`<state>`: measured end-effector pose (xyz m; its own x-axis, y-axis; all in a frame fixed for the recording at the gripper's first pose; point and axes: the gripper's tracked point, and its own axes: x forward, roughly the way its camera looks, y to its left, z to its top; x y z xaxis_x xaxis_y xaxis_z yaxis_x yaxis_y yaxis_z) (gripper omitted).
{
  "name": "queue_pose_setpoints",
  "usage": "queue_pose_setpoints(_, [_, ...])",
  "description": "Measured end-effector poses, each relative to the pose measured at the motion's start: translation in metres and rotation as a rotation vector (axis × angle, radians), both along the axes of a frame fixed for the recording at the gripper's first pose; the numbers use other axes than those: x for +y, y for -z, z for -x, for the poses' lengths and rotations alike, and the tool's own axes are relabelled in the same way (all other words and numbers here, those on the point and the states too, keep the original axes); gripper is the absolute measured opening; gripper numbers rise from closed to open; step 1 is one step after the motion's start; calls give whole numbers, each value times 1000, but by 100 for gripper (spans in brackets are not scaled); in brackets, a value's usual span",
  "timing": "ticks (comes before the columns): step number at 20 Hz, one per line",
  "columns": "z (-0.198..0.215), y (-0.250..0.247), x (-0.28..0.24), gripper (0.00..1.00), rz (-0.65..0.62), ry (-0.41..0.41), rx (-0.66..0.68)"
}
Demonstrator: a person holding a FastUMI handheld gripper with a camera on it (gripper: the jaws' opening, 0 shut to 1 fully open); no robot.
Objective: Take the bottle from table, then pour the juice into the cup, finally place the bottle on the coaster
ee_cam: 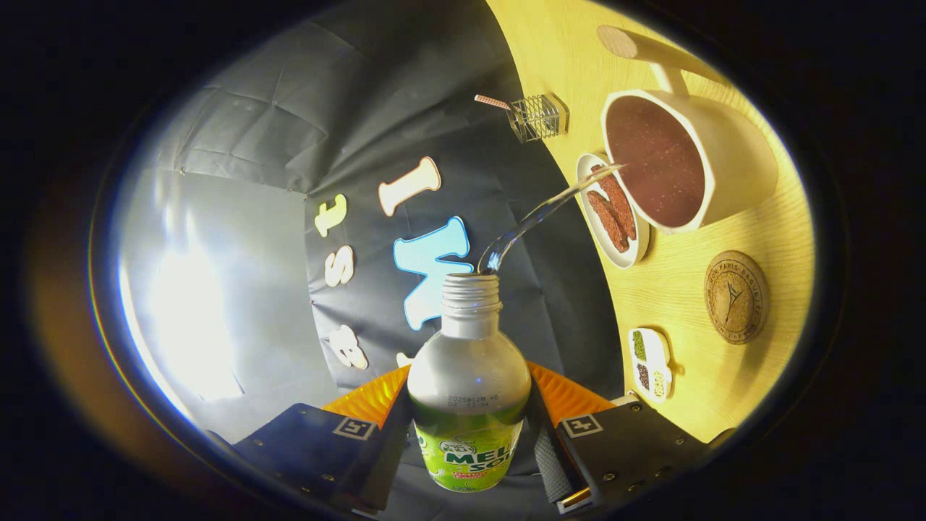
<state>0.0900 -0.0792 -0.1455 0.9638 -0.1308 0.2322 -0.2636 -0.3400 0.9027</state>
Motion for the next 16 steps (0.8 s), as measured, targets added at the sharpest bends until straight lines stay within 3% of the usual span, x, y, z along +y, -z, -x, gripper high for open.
queue_pose_setpoints(16, [-4,-20,-2,78,-109,26,-31])
